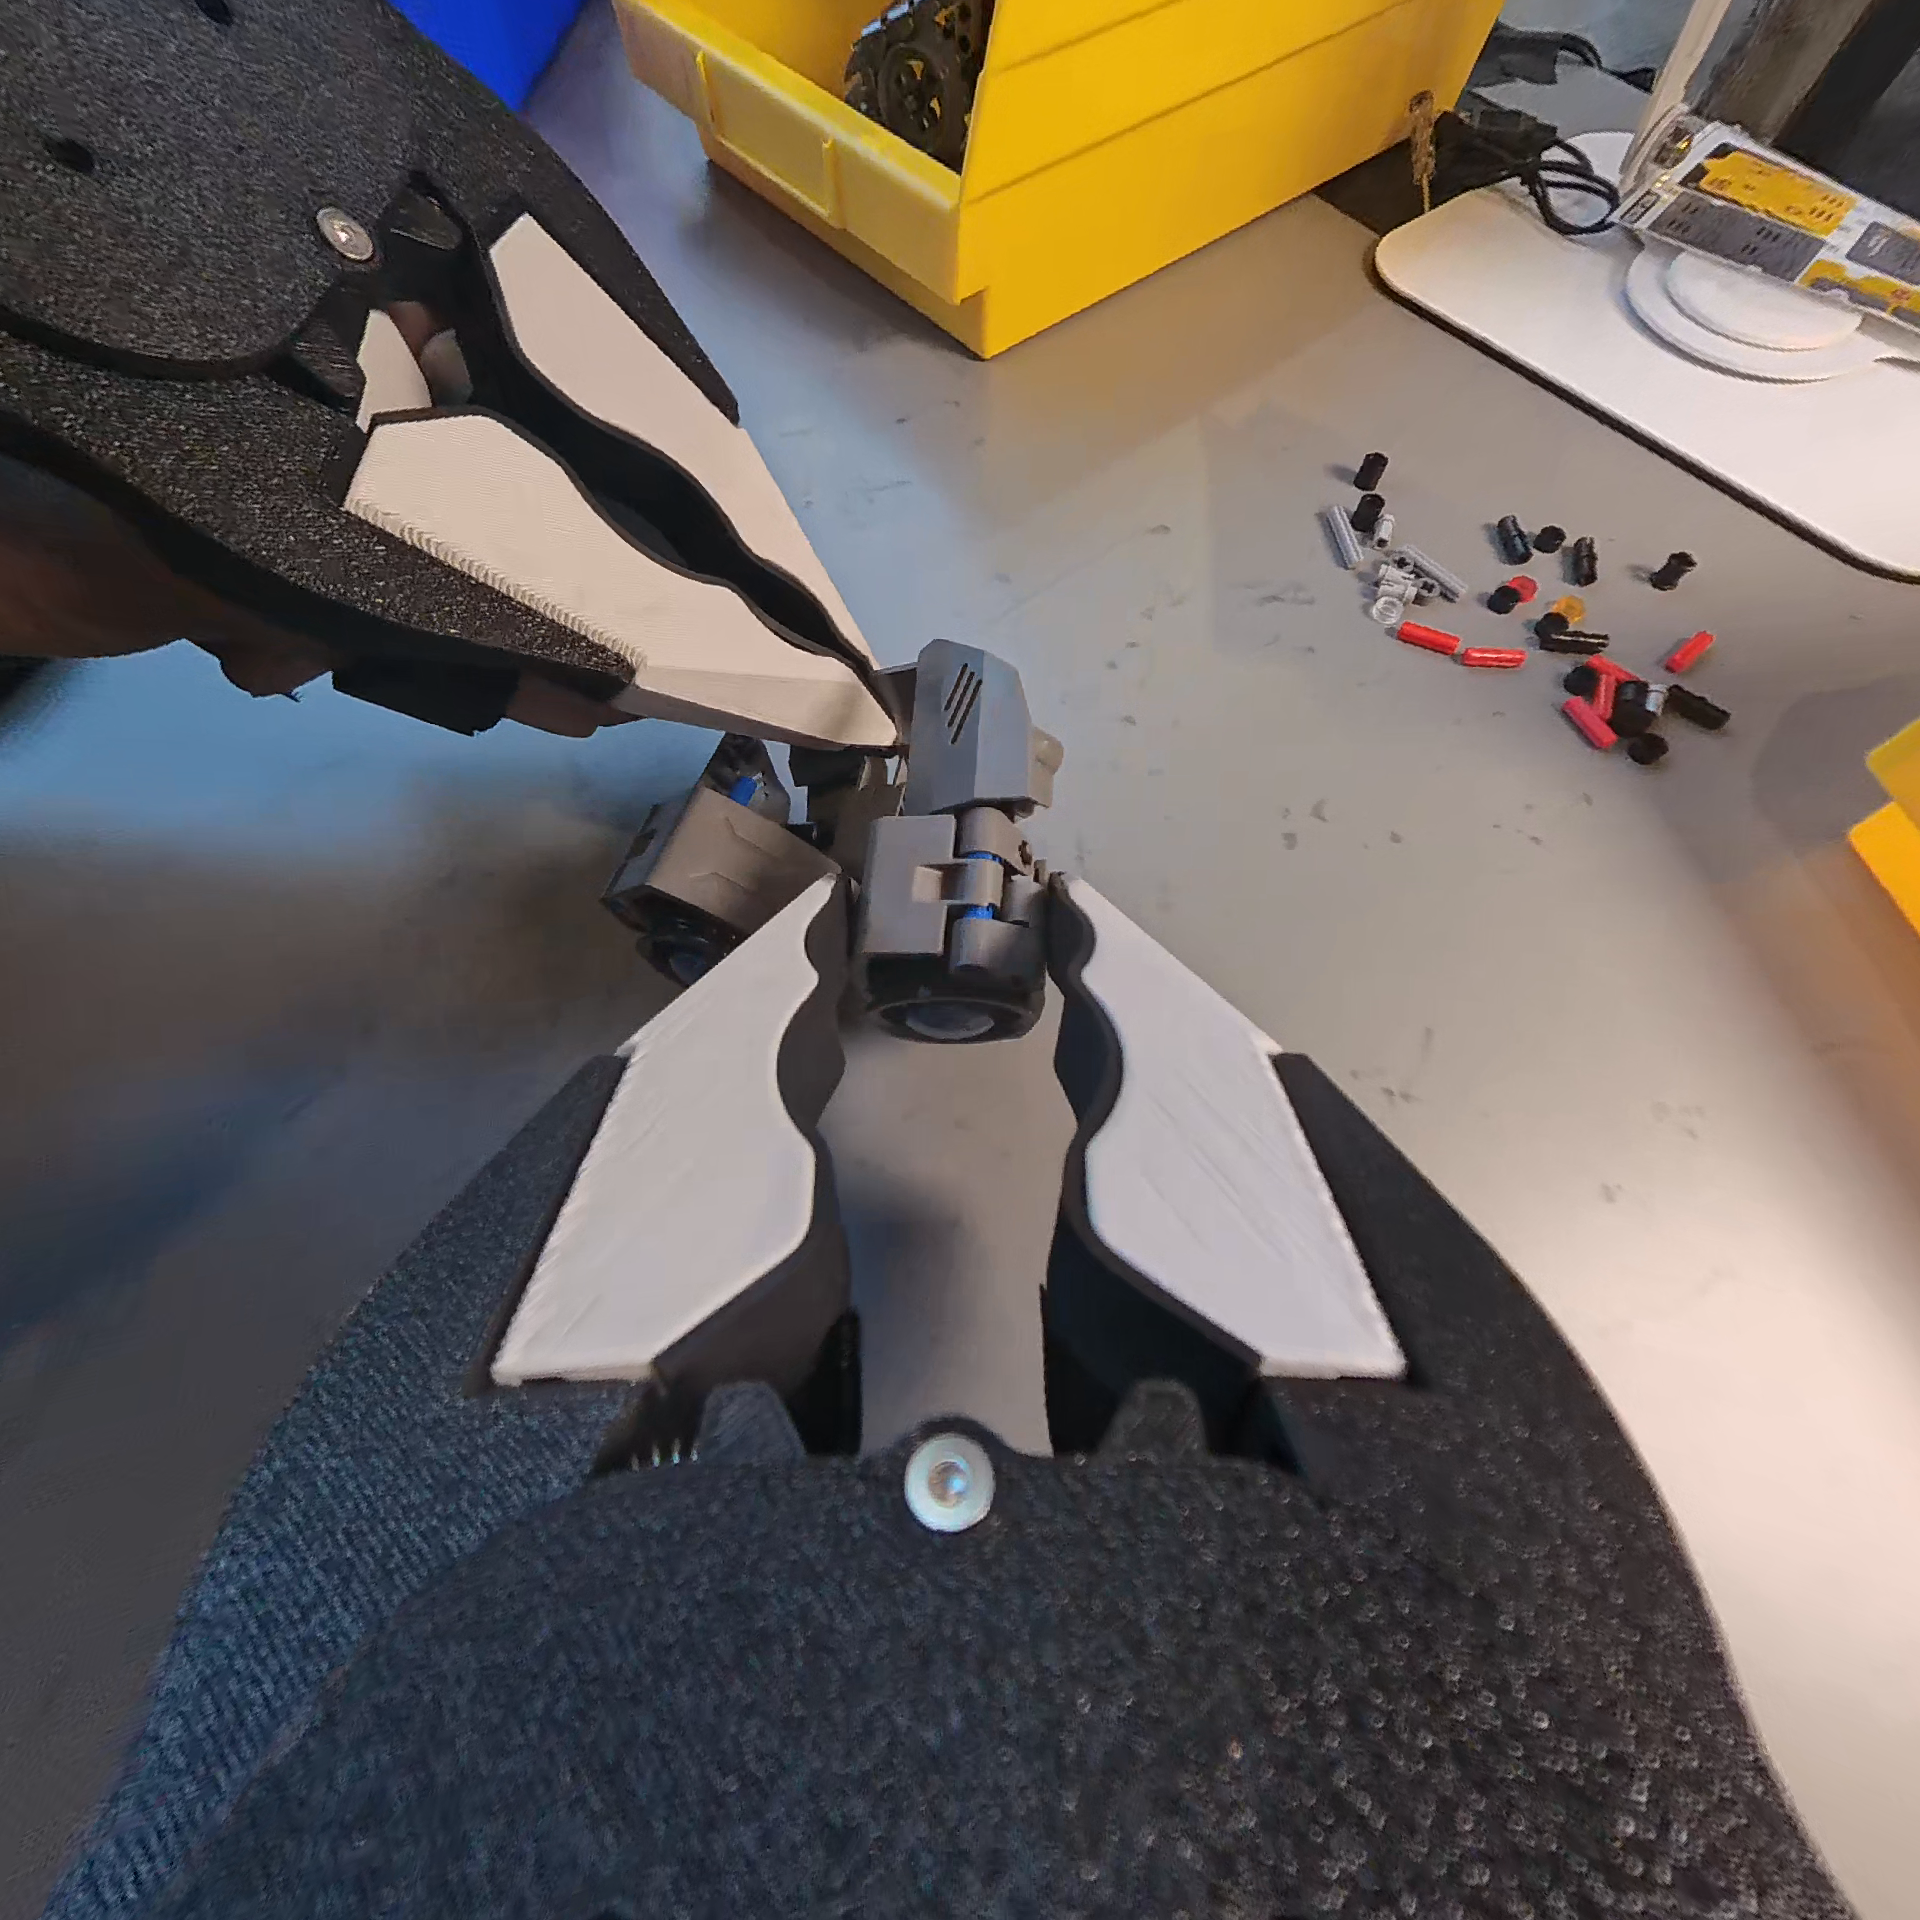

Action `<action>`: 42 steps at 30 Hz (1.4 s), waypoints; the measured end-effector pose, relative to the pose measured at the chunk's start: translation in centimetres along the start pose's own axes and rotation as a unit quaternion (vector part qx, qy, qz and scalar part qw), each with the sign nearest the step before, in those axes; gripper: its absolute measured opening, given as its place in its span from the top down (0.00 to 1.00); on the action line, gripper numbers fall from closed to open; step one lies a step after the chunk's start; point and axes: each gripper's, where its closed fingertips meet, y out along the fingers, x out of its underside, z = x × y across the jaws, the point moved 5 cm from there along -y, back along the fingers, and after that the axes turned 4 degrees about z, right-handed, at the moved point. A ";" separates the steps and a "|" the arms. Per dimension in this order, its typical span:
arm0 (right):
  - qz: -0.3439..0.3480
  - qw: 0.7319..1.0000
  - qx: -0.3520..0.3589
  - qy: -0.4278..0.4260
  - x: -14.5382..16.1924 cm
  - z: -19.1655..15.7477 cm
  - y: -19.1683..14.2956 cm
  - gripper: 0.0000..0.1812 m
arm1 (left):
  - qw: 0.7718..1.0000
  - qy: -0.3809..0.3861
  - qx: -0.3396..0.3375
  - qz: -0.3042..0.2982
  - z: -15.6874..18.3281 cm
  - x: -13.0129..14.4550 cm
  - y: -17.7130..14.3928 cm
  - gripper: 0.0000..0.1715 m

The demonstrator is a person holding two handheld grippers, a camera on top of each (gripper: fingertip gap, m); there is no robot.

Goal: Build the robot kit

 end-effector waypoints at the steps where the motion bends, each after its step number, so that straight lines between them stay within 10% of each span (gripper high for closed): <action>1: 0.002 1.000 0.002 0.001 0.0 0.1 -0.1 0.81 | 1.000 -0.001 0.001 0.000 0.0 0.0 0.0 1.00; 30: -0.039 0.998 -0.004 -0.039 0.2 0.5 1.0 0.81 | 0.998 -0.034 0.010 0.051 -0.2 0.5 0.2 1.00; 42: -0.028 0.990 -0.106 0.087 1.0 0.7 1.5 0.81 | 0.990 -0.051 -0.005 0.129 -0.3 0.7 -0.5 1.00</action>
